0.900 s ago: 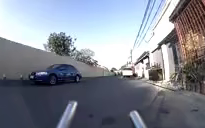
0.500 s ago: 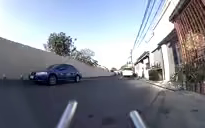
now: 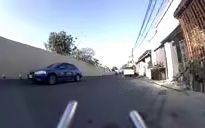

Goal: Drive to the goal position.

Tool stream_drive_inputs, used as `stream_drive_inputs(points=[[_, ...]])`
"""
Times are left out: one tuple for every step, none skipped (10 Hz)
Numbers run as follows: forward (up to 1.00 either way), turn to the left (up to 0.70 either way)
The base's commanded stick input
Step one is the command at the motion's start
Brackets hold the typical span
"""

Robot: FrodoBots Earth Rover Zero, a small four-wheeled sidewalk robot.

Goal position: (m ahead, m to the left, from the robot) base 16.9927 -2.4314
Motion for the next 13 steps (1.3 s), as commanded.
stream_drive_inputs(points=[[0.70, 0.00], [0.70, 0.00], [0.70, 0.00], [0.70, 0.00], [0.69, 0.00], [0.68, -0.05], [0.68, -0.34], [0.70, -0.35], [0.72, -0.33], [0.78, 0.00], [0.85, 0.00], [0.84, 0.00], [0.59, 0.00]])
